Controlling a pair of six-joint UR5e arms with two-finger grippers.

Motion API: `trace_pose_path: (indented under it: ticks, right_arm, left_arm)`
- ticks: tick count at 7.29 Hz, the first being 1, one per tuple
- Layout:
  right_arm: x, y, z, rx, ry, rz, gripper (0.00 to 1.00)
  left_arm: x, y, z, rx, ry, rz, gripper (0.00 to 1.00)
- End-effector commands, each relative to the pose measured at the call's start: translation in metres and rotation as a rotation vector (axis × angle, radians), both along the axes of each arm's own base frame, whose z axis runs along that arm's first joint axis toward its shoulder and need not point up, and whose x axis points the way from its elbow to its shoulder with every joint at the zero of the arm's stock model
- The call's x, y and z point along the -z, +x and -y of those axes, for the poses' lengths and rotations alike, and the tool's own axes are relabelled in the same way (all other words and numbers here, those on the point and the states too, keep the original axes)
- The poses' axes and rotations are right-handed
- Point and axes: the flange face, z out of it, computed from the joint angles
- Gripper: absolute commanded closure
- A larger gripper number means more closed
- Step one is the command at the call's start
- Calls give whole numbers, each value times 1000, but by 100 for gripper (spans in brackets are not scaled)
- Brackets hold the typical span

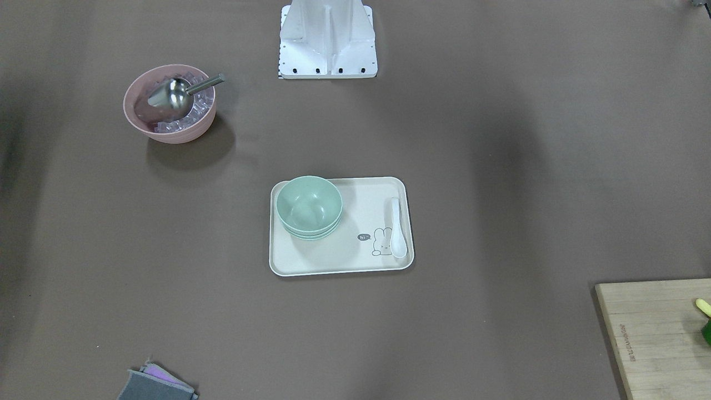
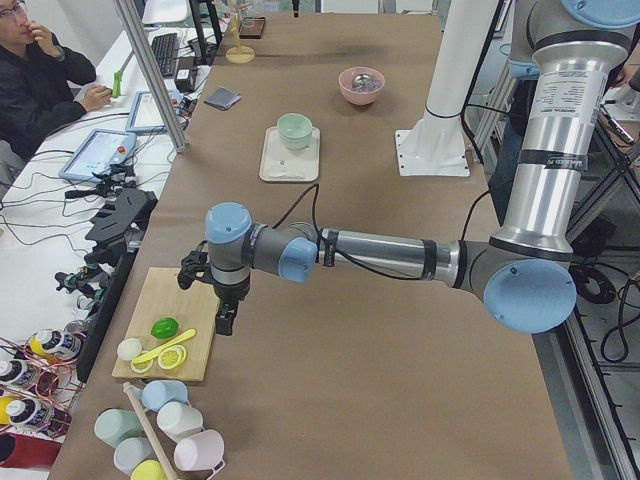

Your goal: Stack green bowls together

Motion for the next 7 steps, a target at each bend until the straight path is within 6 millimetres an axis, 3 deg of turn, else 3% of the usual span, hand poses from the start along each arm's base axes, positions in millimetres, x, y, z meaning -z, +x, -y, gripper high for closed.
trace_pose_path:
  ticks: [1, 2, 3, 4, 7]
  right_arm:
    - [-2, 37, -24, -57, -64, 67, 0]
    - [23, 39, -29, -64, -93, 79, 0]
    - [62, 36, -32, -57, -130, 65, 0]
    - [79, 37, -31, -57, -132, 62, 0]
    - [65, 35, -33, -41, -148, 64, 0]
  left_arm:
    - [9, -18, -18, 23, -51, -95, 2]
    - [19, -18, -20, 26, -59, -95, 2]
    - [39, -19, -17, 30, -95, -92, 2]
    - [57, -20, -20, 30, -134, -86, 2]
    - [28, -23, -36, 30, -186, -78, 2]
